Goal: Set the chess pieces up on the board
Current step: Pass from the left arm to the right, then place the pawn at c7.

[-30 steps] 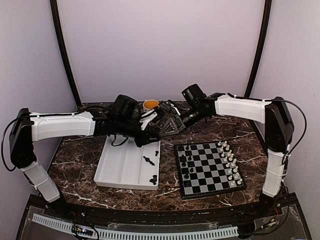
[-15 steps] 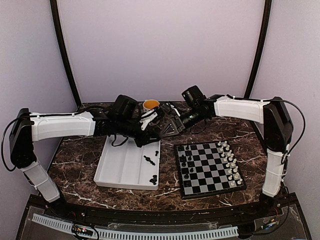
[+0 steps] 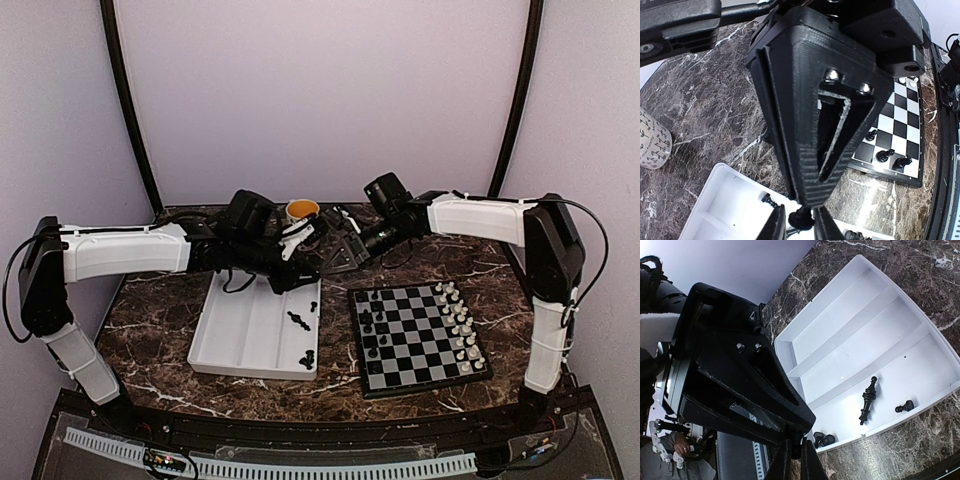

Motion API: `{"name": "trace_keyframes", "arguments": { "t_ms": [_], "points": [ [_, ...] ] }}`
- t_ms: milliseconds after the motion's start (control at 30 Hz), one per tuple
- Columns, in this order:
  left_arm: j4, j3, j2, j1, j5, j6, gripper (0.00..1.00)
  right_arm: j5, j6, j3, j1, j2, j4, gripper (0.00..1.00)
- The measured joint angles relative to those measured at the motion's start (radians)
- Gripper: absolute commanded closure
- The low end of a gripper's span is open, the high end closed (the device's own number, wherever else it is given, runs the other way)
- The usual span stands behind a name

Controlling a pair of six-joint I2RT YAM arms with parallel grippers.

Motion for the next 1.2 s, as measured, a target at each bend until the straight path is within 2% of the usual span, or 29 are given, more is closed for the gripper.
{"name": "trace_keyframes", "arguments": {
  "t_ms": [167,333,533,767,967,1200],
  "points": [
    [-0.001,0.000,0.000,0.000,0.000,0.012,0.66,0.032,-0.059,0.008,-0.005,0.000,-0.041,0.97],
    [-0.004,-0.041,-0.064,0.000,-0.026,0.053,0.61,0.166,-0.209,0.000,-0.021,-0.036,-0.149,0.97],
    [0.006,-0.066,-0.142,0.004,-0.085,0.070,0.60,0.367,-0.394,-0.109,-0.043,-0.207,-0.247,0.97],
    [-0.013,-0.040,-0.088,0.027,-0.185,0.052,0.60,0.555,-0.559,-0.251,-0.027,-0.390,-0.325,0.96],
    [-0.030,-0.039,-0.067,0.051,-0.227,0.040,0.60,0.669,-0.658,-0.369,0.066,-0.443,-0.386,0.96],
    [-0.031,-0.038,-0.067,0.060,-0.244,0.032,0.60,0.777,-0.696,-0.438,0.218,-0.435,-0.417,0.95]
  ]
}}
